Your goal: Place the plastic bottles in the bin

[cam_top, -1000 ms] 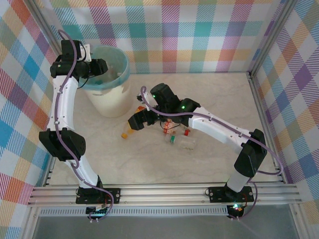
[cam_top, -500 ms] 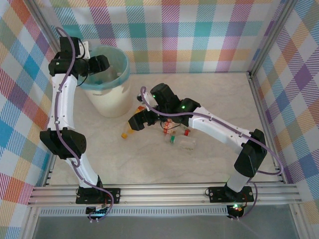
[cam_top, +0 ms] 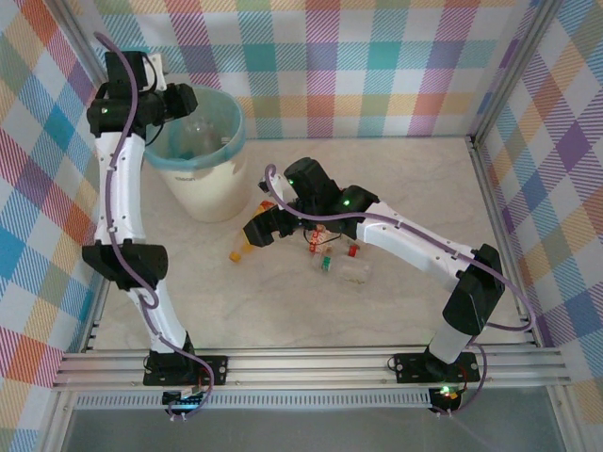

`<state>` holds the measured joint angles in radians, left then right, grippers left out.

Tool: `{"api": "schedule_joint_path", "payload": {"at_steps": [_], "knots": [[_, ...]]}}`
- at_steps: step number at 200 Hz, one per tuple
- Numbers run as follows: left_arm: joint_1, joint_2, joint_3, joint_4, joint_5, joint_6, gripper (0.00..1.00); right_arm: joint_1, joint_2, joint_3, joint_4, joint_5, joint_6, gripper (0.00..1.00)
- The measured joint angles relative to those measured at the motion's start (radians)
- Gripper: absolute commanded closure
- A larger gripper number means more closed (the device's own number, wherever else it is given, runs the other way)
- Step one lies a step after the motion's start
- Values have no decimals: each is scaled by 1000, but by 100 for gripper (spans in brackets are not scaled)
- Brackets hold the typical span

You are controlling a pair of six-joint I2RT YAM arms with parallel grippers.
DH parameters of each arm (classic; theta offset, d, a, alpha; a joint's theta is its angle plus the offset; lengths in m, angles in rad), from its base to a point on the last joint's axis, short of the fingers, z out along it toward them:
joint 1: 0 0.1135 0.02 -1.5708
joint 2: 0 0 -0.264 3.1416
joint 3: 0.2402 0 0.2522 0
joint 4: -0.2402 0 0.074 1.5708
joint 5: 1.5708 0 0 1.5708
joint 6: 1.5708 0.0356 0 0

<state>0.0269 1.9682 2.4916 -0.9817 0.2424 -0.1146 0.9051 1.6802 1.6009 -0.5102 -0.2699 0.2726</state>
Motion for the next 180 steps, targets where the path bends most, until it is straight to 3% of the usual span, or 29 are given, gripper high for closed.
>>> {"api": "schedule_joint_path", "payload": {"at_steps": [39,91,122,180], "knots": [[-35,79,12,-71,-1,28,86,0,0,-1,-5,0,0,5],[-42,-83,-293,69,-20,61,88,0,0,-4,-7,-1,0,6],[-42,-120,-347,91,-35,68,97,0,0,-4,-8,-4,1,6],[-27,-174,-452,178,-90,55,100,0,0,-4,-8,-4,3,6]]}}
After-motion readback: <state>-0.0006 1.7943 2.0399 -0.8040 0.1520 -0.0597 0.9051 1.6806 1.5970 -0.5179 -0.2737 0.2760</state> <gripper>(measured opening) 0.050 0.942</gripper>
